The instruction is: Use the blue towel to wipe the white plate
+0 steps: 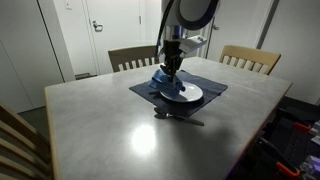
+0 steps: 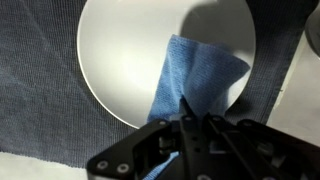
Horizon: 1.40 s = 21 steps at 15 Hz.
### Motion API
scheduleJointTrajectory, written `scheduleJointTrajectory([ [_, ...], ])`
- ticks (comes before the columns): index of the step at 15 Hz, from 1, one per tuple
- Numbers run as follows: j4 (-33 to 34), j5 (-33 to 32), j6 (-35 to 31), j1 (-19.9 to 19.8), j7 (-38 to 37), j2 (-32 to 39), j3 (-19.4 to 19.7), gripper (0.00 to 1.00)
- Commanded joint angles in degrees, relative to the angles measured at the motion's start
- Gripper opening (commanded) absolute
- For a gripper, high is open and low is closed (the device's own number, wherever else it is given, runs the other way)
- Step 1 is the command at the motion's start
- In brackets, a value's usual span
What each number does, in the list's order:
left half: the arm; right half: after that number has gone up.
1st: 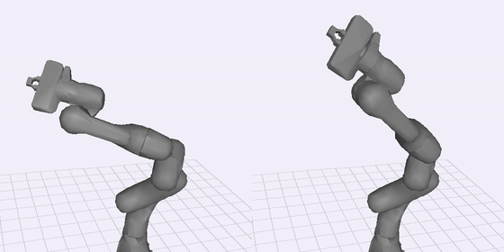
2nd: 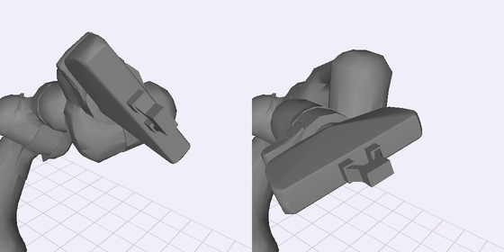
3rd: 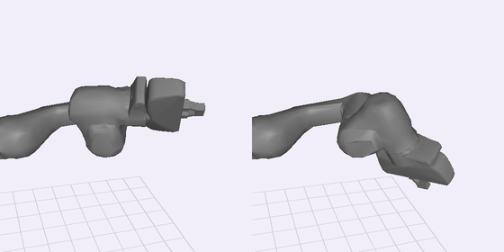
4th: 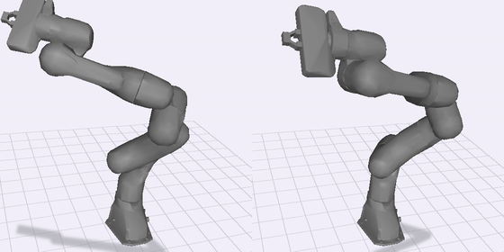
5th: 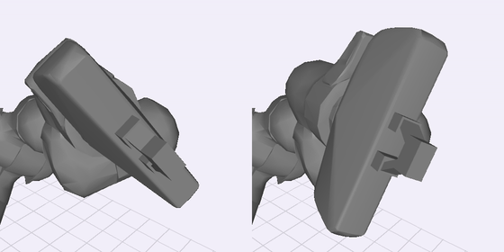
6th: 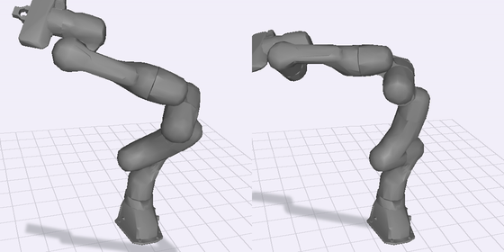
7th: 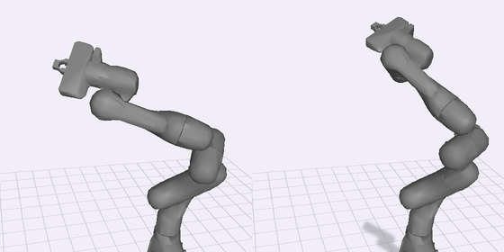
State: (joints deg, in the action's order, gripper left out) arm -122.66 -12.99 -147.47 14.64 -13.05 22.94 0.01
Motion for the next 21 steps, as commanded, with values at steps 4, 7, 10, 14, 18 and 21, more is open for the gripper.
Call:
scheduleJointTrajectory([
  [4,-3.3,4.6,-8.9,-4.1,5.9,3.4,-3.6,0.02],
  [7,-3.7,8.8,-10.4,-6.0,9.2,6.0,-6.1,0.02],
  [10,-4.3,12.3,-8.5,-8.1,11.9,6.2,-7.4,0.02],
  [14,-4.8,16.2,-8.1,-11.6,17.0,6.4,-9.9,0.02],
  [18,-4.2,16.4,-5.5,-12.3,18.4,7.0,-9.1,0.02],
  [21,-3.6,17.0,-2.5,-13.2,18.7,7.2,-9.0,0.02],
])
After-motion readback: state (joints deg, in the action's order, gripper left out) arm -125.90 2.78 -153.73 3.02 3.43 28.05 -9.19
